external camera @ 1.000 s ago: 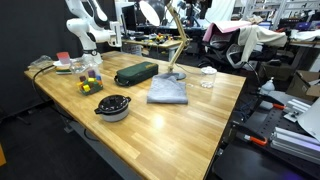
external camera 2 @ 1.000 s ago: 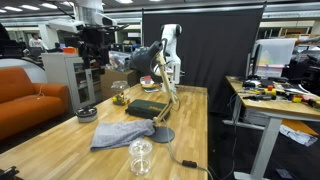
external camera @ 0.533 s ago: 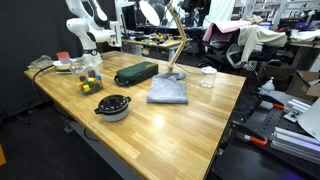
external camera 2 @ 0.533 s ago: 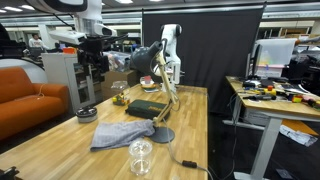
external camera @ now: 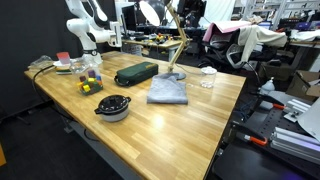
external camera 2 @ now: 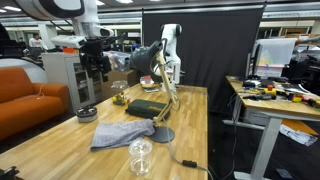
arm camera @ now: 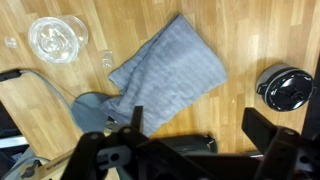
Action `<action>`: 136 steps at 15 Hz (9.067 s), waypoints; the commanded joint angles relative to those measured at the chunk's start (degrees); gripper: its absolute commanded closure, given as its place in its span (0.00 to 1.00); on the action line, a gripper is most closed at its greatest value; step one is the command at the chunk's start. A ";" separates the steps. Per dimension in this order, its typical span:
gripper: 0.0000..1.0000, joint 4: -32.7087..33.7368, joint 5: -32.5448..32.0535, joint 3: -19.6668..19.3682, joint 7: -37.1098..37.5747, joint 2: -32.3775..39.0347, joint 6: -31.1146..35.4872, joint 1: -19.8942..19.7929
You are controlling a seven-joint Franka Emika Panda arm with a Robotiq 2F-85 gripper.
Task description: Unfold the towel on the table
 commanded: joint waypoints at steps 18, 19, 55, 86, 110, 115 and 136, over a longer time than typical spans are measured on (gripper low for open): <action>0.00 -3.67 -24.62 2.68 21.62 15.34 19.63 -0.29; 0.00 -3.15 -21.16 2.99 19.52 17.26 19.51 0.13; 0.00 31.65 -24.35 -19.48 26.09 57.48 23.67 16.20; 0.99 41.77 -10.87 -12.90 24.81 62.98 14.99 7.03; 0.99 6.35 -31.17 -7.87 17.24 35.17 20.40 16.72; 0.99 10.43 -51.07 -9.92 33.42 34.24 17.04 24.69; 0.96 8.54 -29.10 5.58 24.77 31.79 7.29 19.03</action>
